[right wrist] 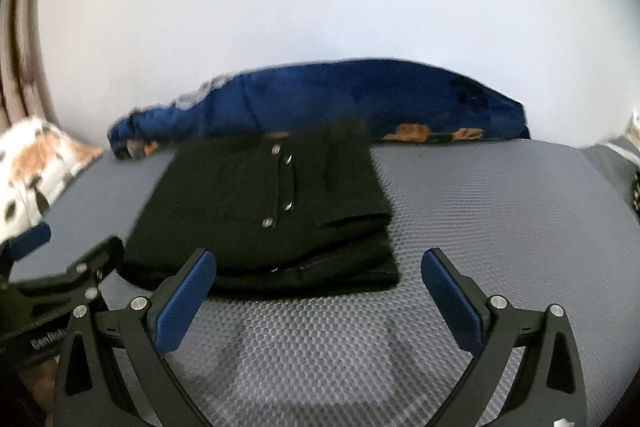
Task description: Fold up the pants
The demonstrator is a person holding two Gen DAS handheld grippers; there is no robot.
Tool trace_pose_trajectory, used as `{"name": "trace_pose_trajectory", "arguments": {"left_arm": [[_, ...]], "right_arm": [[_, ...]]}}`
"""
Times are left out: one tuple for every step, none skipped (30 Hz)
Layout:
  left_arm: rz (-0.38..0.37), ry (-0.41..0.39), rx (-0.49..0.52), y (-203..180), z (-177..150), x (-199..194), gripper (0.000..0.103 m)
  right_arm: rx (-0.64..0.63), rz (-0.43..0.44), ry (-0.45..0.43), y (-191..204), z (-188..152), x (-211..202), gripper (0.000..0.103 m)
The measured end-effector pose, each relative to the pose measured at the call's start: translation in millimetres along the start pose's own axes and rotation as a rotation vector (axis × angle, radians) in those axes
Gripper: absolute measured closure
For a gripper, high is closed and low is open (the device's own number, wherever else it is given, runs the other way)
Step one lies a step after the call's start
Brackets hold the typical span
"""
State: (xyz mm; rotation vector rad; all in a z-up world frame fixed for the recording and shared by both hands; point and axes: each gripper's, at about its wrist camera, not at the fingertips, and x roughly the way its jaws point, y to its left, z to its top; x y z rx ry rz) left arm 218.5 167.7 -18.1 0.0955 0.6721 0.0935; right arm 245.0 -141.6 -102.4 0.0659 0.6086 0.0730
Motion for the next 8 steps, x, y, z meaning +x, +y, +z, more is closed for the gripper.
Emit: {"name": "trace_pose_trajectory", "arguments": {"left_arm": [[-0.008,-0.003,0.003,-0.9,2.5,-8.9,0.000],[-0.018,-0.008,0.000,-0.8,5.4,-19.8,0.000],[-0.031,-0.013,-0.006,-0.5,7.6,-30.8,0.000],[-0.040,-0.016,-0.009,-1.3,8.6,-38.7,0.000],[-0.053,-0.019,-0.015,-1.2,9.9,-50.0,0.000],[-0.057,-0.021,-0.016,-1.8,10.2,-59.0,0.000],[-0.063,-0.026,-0.014,-3.3,9.8,-70.2,0.000],[-0.074,-0.032,-0.011,-3.4,9.3,-84.4,0.000]], "right_arm": [[0.013,0.013,-0.011,-3.6,2.1,-11.4,0.001],[0.016,0.024,-0.015,-5.4,3.2,-21.1,0.001],[0.008,0.026,-0.015,-5.4,3.8,-31.3,0.001],[-0.002,0.024,-0.016,-5.1,3.5,-39.9,0.001],[-0.011,0.022,-0.019,-4.7,2.7,-48.6,0.001],[-0.020,0.027,-0.026,-5.4,1.2,-63.1,0.001],[-0.023,0.032,-0.032,-6.3,0.2,-72.8,0.001],[-0.025,0.033,-0.039,-7.1,-0.4,-81.9,0.001]]}}
